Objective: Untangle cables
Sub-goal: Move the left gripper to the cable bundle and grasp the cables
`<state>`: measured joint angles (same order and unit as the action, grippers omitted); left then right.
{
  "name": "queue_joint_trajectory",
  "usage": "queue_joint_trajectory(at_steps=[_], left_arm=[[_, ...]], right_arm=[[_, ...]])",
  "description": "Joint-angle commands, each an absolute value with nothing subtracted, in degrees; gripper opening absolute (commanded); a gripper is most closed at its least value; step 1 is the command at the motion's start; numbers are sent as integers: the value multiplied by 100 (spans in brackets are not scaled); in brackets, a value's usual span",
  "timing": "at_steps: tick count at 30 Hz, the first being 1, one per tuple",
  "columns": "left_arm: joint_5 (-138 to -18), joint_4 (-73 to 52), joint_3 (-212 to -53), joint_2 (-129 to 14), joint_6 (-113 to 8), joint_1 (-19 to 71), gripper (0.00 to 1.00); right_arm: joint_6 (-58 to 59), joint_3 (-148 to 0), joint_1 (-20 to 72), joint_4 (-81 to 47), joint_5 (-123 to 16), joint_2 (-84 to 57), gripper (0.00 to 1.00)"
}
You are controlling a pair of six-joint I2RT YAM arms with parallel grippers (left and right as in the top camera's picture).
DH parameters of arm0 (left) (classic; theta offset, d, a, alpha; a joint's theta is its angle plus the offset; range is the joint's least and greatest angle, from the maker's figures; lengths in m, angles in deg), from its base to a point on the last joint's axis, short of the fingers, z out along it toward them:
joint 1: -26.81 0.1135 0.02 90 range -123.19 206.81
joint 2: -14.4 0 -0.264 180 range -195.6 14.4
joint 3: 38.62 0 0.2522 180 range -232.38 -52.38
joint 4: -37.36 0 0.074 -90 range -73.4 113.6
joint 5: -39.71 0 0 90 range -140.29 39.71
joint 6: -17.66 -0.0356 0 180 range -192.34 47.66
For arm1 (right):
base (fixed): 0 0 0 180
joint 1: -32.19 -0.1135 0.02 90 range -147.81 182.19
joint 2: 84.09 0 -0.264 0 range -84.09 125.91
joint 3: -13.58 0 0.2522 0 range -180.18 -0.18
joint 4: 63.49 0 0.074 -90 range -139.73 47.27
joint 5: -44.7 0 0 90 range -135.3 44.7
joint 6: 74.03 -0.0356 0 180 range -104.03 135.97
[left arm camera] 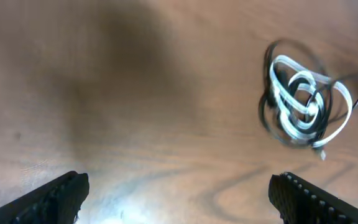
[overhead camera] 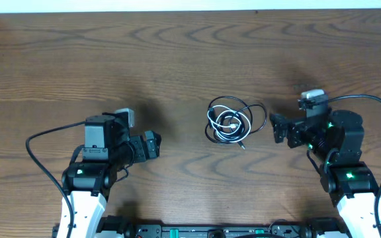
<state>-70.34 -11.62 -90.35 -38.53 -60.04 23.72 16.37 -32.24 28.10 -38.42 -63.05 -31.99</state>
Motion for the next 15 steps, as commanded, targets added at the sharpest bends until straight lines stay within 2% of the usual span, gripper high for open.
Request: queue_joint_trajectory(at_steps=[1,7,15], left_arm=[[-6927,-565,-9145,-3892,-5539,2396,98],[-6910,130,-9199,-4294,-4905,2383,98],[-6908,99,-10002,-5650,-4730,1876,98]], right_arm=[[1565,-3340,2786,-4142,-7206,-3224,99],[1122,-3340,2786,-4179,-6928,-3162,99],[715,-3340,2786,-4181,-6625,-2902,99]])
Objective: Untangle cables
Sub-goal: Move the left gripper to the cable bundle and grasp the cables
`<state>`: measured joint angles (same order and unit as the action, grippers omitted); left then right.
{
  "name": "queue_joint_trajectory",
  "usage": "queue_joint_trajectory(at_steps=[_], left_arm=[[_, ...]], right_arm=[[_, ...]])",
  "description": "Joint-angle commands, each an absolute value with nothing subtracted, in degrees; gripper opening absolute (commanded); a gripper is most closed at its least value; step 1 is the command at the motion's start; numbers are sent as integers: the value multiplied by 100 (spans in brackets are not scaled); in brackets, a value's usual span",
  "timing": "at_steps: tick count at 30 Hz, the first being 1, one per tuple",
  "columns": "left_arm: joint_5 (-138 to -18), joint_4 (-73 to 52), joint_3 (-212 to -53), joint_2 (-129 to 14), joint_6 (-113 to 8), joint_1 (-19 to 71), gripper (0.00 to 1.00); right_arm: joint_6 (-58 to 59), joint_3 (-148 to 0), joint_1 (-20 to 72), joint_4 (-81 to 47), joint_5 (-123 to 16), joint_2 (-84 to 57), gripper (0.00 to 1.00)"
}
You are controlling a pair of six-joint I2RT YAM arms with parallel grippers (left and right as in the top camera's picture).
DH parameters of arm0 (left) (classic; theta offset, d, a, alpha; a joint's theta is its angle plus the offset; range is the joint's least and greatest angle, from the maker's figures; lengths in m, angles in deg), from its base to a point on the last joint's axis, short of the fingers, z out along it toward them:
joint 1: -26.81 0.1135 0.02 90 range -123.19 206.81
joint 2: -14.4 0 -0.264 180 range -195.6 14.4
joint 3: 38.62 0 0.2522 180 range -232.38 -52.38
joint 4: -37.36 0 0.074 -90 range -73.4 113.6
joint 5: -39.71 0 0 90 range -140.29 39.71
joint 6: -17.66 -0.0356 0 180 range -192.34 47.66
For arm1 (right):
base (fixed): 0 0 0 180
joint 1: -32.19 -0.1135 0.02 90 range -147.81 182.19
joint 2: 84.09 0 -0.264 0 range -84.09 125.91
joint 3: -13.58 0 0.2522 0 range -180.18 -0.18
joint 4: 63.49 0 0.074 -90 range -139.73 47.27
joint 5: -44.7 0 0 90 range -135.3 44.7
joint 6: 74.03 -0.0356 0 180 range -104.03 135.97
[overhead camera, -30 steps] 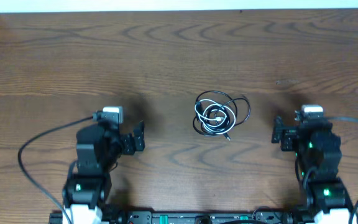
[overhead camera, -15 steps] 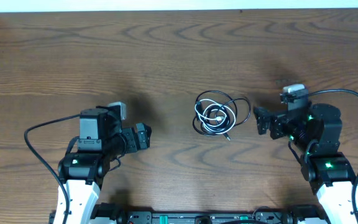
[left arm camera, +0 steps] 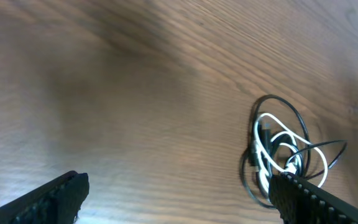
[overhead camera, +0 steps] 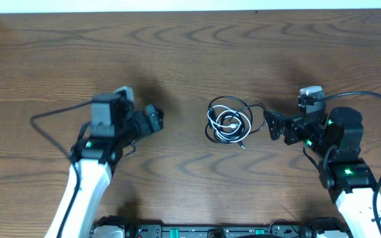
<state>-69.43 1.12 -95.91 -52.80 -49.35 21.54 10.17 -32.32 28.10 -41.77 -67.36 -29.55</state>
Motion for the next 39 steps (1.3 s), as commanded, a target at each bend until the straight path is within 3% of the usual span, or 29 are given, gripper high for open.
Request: queue_joint_trajectory(at_steps=[1,14,19,26,37,39], left_arm=[[-6905,108,-10093,-5833,-4660,1716,98],[-6879,1373,-10222,-7588,-4157,-334,98],[-6075,1668,-10222,-7927,-4162,-843,99],[-5472,1690,-10222,-8299,-4159,-1188,84],[-5220,2545,-10222,-9005,-4148,-1223,82],[-5266,2523,-10222,-9066,-4048,-1223,72]], right_arm=[[667,-3340,2786,-4181,-6627,-2889,99],[247,-3340,2786,-4314,-6795,-2859,99],[247,-3340,2786,-4314,-6795,-2859,99],[247,-3340,2786,-4338,-6797,-2859,99],[247,-3340,2786,-4375,-6797,-2859,99],[247,-3340,2786,-4375,-6797,-2859,99]])
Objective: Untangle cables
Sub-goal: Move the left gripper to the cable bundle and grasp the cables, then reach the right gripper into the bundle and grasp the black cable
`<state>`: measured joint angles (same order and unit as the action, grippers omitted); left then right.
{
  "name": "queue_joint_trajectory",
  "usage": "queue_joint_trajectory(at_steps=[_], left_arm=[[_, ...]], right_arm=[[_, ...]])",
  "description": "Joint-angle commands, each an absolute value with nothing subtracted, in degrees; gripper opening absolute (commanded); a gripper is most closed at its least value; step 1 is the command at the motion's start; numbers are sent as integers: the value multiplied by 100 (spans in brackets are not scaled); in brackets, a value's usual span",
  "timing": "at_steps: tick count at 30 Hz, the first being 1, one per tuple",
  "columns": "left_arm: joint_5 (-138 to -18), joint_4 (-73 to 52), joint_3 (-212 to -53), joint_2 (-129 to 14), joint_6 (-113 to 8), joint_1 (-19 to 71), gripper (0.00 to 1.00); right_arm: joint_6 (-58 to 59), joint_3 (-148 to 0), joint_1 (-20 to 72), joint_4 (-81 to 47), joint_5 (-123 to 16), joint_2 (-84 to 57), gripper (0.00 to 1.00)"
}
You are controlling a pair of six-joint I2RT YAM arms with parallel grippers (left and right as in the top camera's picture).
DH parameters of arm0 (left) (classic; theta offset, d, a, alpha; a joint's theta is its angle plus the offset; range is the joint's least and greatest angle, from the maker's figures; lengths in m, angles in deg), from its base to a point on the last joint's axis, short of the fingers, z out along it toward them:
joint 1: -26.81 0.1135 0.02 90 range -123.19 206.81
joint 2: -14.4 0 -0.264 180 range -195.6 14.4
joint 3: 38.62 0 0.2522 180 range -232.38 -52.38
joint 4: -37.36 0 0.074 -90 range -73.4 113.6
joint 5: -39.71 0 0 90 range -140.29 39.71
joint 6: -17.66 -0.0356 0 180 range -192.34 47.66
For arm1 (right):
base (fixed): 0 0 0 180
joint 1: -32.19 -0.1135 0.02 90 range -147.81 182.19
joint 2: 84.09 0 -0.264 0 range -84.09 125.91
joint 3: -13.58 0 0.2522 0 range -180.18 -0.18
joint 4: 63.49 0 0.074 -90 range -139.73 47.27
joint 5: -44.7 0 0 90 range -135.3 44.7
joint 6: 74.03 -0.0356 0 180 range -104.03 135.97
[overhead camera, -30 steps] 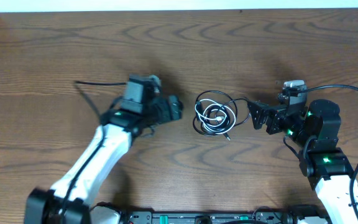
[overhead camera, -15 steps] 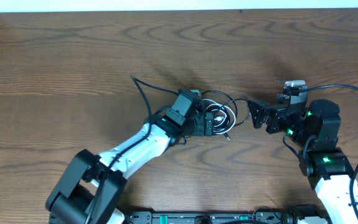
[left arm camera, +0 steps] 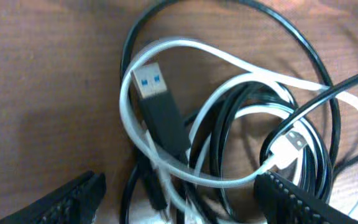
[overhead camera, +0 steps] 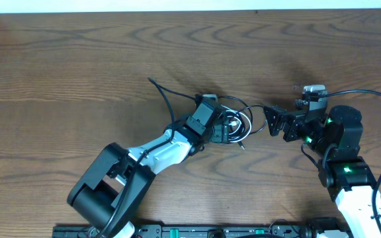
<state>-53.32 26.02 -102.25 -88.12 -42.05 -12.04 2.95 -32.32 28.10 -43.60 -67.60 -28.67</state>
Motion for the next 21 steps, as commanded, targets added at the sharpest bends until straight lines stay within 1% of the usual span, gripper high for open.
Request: queue_joint_trajectory(at_steps=[1,2,4,5,8,12,15,17,21], left_arm=[[-5332,2525,-10222,-9061,-4050,-1223,58],[-5426,2527,-10222,-9048,-4050,-1221,47],[-5476,2523,-10222,-8994,-4054,-1221,29],[-5478,2523,-10222,-8963,-4052,-1221,26],[-5478,2519,-10222,-8825,-4054,-1221,24],[-5522,2331,-10222,-8419,-4172,-1221,24],[-5738,2208,-10222,-8067,-4186,-1221,24],[-6132,2195,-10222,-7770,-4183,-1221,24],[-6457,2195,-10222,-7529,-4181,-1221,24]], right_arm=[[247,-3340,2786,-4375,-6797,-2859,99],[247,-3340,2786,-4378,-6795,-2856,99],[250,-3340,2786,-4384,-6793,-2856,99],[250,-3340,2786,-4384,-6793,-2850,99],[247,-3340,2786,-4393,-6795,-2651,93],[247,-3340,2707,-4400,-7009,-2251,83],[250,-3340,2550,-4395,-7053,-1954,78],[252,-3340,2362,-4395,-7053,-1667,77],[276,-3340,2071,-4402,-7018,-1145,77]])
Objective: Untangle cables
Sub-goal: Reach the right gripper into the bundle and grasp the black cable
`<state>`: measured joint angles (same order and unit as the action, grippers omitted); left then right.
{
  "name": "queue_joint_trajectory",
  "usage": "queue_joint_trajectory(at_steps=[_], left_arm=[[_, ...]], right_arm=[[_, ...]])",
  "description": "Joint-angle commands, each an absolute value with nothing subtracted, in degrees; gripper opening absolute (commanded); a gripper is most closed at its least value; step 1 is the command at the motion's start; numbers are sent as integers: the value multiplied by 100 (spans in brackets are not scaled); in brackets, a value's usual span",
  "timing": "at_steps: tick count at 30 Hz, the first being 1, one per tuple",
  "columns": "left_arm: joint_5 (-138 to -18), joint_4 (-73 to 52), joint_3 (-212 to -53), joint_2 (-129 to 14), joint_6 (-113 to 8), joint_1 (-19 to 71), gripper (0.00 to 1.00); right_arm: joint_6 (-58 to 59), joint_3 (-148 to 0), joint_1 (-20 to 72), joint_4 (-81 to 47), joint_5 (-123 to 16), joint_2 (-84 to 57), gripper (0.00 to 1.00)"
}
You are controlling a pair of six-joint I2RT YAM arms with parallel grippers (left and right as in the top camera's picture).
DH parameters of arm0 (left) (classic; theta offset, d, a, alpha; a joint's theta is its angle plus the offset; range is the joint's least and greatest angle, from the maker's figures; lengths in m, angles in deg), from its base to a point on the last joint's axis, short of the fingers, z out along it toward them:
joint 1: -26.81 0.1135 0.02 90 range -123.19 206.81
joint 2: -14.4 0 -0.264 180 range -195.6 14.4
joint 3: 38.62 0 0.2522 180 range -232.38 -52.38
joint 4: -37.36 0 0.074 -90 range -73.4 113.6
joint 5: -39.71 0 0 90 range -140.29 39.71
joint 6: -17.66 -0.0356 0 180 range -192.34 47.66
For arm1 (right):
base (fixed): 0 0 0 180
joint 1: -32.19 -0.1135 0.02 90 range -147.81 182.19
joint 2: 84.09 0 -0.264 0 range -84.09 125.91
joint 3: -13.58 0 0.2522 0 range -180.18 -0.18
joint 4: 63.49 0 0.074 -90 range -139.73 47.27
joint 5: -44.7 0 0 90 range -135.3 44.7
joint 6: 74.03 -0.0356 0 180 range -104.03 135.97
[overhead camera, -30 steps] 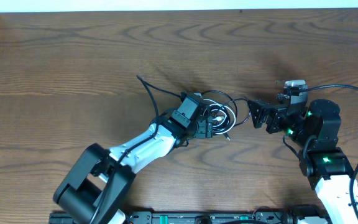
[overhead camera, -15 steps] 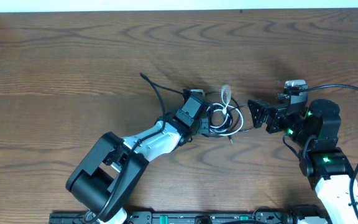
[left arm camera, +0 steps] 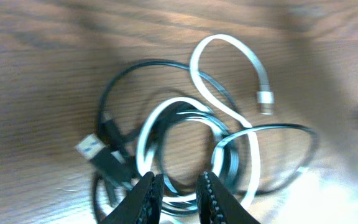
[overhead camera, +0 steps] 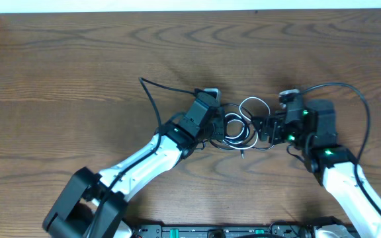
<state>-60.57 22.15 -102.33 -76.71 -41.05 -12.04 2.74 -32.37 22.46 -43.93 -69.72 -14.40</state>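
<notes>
A tangle of one white and one black cable [overhead camera: 239, 125] lies mid-table. In the left wrist view the white cable [left arm camera: 225, 102] curls up to a silver plug [left arm camera: 265, 99], and the black cable [left arm camera: 129, 71] rings it and ends in a blue-tongued USB plug [left arm camera: 98, 152]. My left gripper [left arm camera: 180, 190] has its jaws drawn in on the near strands of both cables, which cross the narrow gap. Overhead, the left gripper [overhead camera: 215, 129] sits at the tangle's left edge. My right gripper [overhead camera: 263, 129] is at the right edge, its jaw state unclear.
The wooden table [overhead camera: 78, 59] runs to a pale wall at the top. The left arm's own black lead [overhead camera: 152, 99] arcs above its forearm. The right arm's lead [overhead camera: 349, 92] loops over its wrist. Both arms flank the tangle closely.
My left gripper's jaws went from wide apart over the tangle to drawn in on its near strands. The white cable's end now loops upward. My right gripper moved left to the tangle's edge.
Both grippers first stood well apart from the coiled tangle, the left open at the table's left. Then the left arm was farther up and the right slightly nearer. Later the left hovered open over the tangle. Now it grips strands and the right gripper touches the other side.
</notes>
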Motion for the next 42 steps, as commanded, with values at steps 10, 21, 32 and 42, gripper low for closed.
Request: queue_joint_trajectory(at_steps=[10,21,32,42], left_arm=[[-5922,1891,-10222,-7466,-4444,-1173,34],[-5727,1850,-10220,-7816,-4441,-1173,44],[-5730,1850,-10220,-7984,-4439,-1173,47],[-5730,1852,-10220,-7984,-4439,-1173,48]], right_arm=[[269,-3340,2010,-4590,-6644,-37,64],[140,-3340,1557,-5110,-5912,411,45],[94,-3340,1299,-5453,-5578,549,42],[101,-3385,891,-5641,-4824,634,1]])
